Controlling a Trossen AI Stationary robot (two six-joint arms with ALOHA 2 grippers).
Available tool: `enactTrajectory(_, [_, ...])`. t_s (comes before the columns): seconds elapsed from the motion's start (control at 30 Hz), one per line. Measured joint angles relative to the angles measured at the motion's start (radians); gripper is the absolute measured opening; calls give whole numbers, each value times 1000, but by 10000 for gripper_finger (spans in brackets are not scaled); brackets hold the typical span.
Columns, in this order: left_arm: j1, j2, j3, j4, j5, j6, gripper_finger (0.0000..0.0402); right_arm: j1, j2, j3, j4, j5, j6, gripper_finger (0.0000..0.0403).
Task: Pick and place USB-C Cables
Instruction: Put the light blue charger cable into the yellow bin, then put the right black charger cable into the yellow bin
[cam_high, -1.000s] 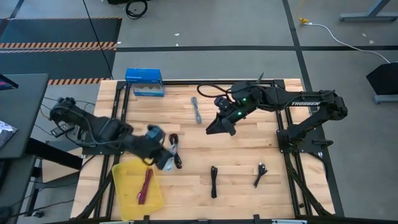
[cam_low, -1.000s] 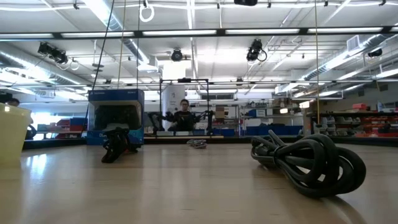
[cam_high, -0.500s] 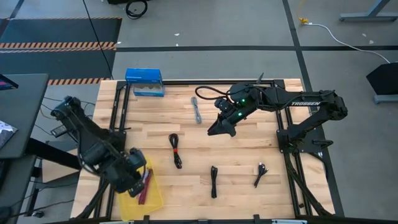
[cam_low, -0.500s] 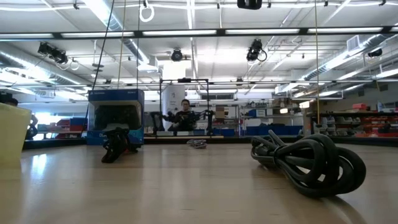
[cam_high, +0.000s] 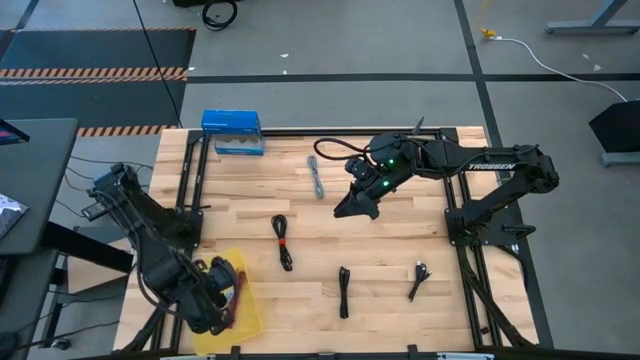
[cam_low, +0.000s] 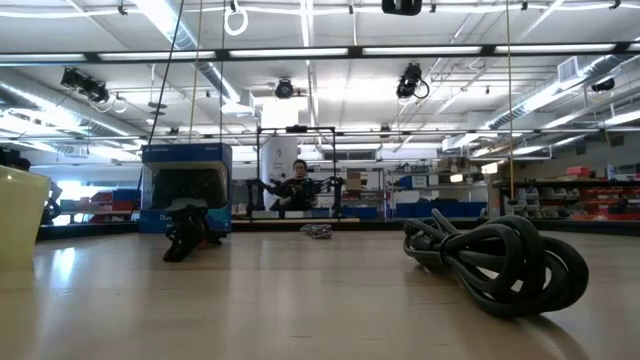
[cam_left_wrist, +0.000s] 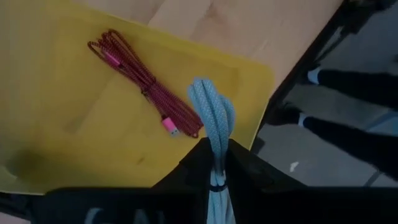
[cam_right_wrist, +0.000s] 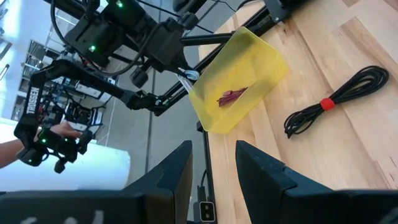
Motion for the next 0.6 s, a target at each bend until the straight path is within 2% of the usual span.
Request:
enactTrajectory(0.17, [-1, 0, 0, 13, -1, -12, 83, 0, 0, 0, 0, 0, 0, 128])
enactTrajectory(0.43, [0, 0, 0, 13, 25, -23, 168, 0, 0, 0, 0, -6, 5, 128])
enactTrajectory(0.6, [39, -7, 0, 90, -32, -19, 196, 5, 0, 0, -25, -22, 19, 128])
